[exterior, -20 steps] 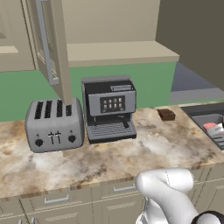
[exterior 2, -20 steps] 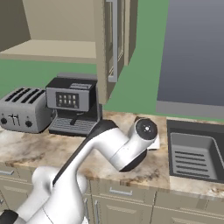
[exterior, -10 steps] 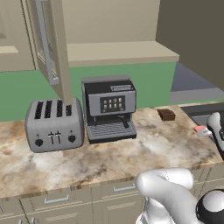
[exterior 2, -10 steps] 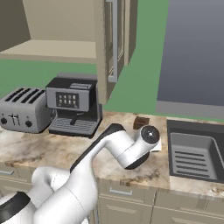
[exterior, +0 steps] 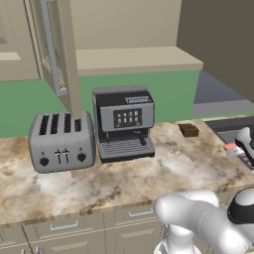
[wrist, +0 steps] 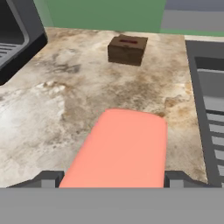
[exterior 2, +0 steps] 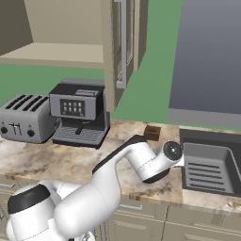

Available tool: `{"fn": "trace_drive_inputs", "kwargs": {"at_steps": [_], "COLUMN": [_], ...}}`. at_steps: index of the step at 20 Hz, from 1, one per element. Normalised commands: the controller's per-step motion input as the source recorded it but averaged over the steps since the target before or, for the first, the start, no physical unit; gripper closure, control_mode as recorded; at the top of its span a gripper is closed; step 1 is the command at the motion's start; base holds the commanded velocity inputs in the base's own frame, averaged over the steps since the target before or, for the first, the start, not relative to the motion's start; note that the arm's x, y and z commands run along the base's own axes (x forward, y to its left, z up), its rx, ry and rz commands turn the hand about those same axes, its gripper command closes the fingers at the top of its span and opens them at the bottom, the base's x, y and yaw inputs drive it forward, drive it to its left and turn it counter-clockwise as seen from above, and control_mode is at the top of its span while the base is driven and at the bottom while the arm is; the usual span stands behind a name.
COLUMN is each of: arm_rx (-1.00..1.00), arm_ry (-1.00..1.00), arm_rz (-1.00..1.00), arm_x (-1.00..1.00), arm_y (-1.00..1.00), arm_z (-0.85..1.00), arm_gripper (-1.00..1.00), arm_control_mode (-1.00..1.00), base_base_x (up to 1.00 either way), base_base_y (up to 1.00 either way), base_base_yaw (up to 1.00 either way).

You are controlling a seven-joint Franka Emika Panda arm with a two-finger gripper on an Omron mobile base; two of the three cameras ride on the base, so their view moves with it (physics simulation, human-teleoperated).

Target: Open the cabinet. Pick the bar soap and place it next to the sink. Then close the cabinet.

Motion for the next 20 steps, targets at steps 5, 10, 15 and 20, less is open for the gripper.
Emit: {"fn": "trace_drive_inputs", "kwargs": {"at_steps": [5,10,15,20], "arm_rx": [0.0,0.0,0.0,0.0], "arm_ry": [0.04,0.07,0.03,0.01], "arm_rz": [0.0,0.0,0.0,0.0], "arm_x": [0.1,0.17,0.06,0.02], "arm_y": [-0.21,0.0,0.0,0.0], "arm_z": [-0.29,-0.36,-0.17,-0.21], "arm_gripper": [1.0,1.0,1.0,1.0], "arm_control_mode": [-1.0,-1.0,-1.0,-1.0], "base_base_x": [0.0,0.0,0.0,0.0], "base_base_y": [0.0,0.0,0.0,0.0], "base_base_yaw": [0.0,0.0,0.0,0.0]}}
